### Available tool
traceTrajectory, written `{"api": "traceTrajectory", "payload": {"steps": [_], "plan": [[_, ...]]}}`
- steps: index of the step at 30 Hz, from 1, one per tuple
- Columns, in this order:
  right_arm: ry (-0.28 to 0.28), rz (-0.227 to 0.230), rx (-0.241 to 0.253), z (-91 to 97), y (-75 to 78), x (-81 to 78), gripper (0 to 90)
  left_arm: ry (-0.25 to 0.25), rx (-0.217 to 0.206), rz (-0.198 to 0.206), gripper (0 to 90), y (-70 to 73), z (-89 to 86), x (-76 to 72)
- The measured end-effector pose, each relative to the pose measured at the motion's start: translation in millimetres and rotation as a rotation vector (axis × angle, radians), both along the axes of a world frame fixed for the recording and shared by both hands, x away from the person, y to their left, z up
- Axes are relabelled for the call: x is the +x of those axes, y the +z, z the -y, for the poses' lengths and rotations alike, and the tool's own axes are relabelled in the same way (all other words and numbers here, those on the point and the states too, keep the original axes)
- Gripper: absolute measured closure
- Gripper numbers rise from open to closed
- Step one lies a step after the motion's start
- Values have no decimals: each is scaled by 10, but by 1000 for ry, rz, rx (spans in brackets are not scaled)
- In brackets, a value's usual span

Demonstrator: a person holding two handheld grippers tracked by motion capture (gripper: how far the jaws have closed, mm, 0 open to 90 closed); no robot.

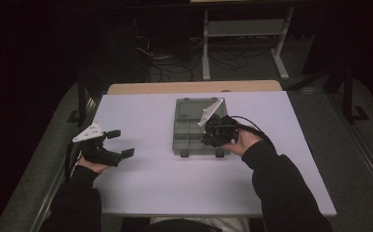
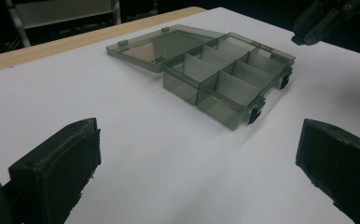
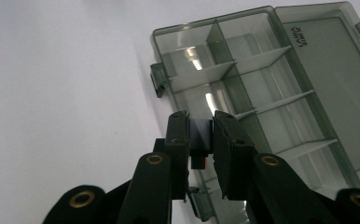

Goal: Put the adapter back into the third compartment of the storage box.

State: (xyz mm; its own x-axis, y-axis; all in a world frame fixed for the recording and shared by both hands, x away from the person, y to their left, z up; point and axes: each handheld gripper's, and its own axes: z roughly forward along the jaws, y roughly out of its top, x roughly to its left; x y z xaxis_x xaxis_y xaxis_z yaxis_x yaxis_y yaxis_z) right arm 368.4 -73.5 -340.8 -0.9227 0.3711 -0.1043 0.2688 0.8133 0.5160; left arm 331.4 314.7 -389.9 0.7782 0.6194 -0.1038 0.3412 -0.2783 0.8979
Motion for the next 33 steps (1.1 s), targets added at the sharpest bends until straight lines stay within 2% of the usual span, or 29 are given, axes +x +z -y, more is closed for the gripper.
{"api": "traceTrajectory", "payload": {"steps": [13,23,33], "plan": [[-42,16,3,17,141,187,747,0,-1,-2,0,-2,0,3],[-62,27,1,-53,216,322,747,1,-3,-2,0,-1,0,2],[-159,20,23,-107,157,604,747,5,-14,1,0,3,-17,9]]}}
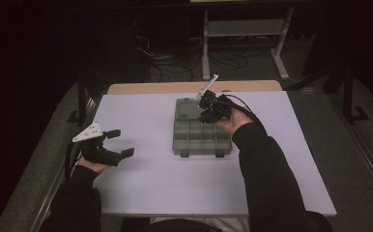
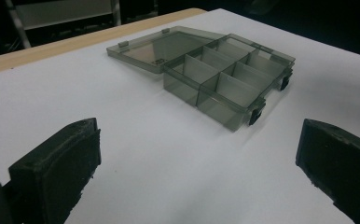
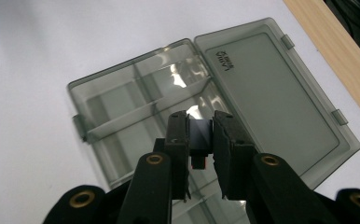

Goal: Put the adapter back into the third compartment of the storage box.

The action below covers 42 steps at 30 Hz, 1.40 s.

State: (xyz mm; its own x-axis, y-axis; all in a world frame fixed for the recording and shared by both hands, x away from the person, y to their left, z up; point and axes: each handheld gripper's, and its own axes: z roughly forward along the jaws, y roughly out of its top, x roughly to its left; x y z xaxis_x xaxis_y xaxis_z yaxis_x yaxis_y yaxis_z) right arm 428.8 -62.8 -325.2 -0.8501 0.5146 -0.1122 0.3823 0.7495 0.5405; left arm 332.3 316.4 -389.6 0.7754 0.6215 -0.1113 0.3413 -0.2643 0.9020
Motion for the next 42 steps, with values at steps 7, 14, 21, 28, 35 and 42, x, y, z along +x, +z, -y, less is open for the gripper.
{"api": "traceTrajectory", "payload": {"steps": [7,14,21,28,35,42], "plan": [[-45,-32,-64,-14,-179,137,747,-11,11,-1,0,-8,22,3],[-72,-52,-84,8,-287,211,748,-17,14,-6,0,-19,35,13],[-91,-88,-119,-21,-403,277,747,-18,9,-5,0,-16,34,14],[-94,-110,-131,-56,-486,318,746,-18,6,-5,0,-16,33,14],[-109,-118,-103,-31,-491,330,683,-19,6,-5,0,-16,33,15],[-114,-126,-67,10,-458,314,601,-19,8,-6,0,-18,34,16]]}}
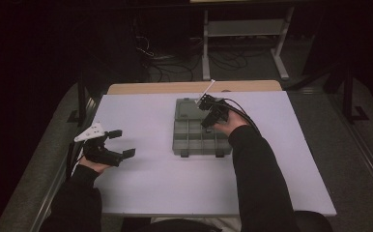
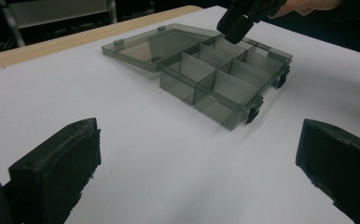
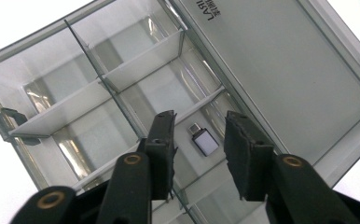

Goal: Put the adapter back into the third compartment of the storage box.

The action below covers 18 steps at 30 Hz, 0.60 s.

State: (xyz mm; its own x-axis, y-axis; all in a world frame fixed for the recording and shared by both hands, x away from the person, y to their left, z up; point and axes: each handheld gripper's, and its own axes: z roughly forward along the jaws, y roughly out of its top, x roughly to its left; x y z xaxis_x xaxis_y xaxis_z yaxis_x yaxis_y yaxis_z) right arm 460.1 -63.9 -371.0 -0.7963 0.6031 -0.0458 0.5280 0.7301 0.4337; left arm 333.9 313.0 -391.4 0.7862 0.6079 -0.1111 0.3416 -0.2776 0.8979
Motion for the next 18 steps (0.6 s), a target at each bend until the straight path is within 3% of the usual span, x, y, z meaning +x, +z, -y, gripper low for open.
{"api": "traceTrajectory", "payload": {"steps": [18], "plan": [[-16,22,109,263,16,-166,371,0,4,-2,0,-3,4,-2]]}}
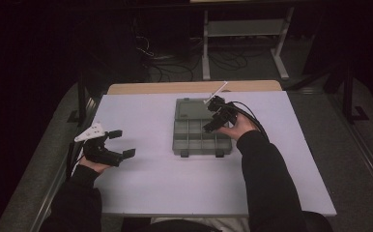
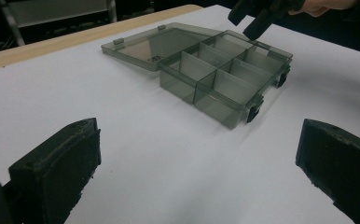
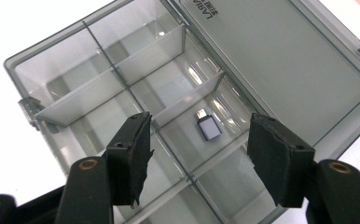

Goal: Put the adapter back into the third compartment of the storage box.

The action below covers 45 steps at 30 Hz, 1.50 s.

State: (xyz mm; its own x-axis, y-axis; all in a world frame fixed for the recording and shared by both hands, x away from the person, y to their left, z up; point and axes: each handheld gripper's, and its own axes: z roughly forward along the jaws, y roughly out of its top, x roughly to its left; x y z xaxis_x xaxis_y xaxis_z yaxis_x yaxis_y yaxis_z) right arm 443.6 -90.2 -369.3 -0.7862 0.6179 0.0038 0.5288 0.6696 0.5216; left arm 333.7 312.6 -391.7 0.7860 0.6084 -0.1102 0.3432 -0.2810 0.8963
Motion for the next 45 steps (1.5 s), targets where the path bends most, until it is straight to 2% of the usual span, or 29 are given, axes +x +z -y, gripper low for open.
{"api": "traceTrajectory", "payload": {"steps": [6,17,20,24,28,34,45], "plan": [[-10,20,46,120,-19,-79,298,2,4,-2,0,-2,2,1],[-71,45,132,344,0,-213,142,2,4,-5,0,-2,2,0],[-77,24,188,415,17,-224,111,3,5,-5,0,-2,2,1],[-81,29,237,484,50,-257,28,2,6,-6,0,-3,2,1],[-83,36,245,504,81,-288,5,2,6,-7,0,-4,1,2],[-75,69,246,540,144,-395,0,5,6,-7,0,2,-5,-7],[-75,114,274,695,206,-558,0,4,11,-8,0,-3,0,-4]]}}
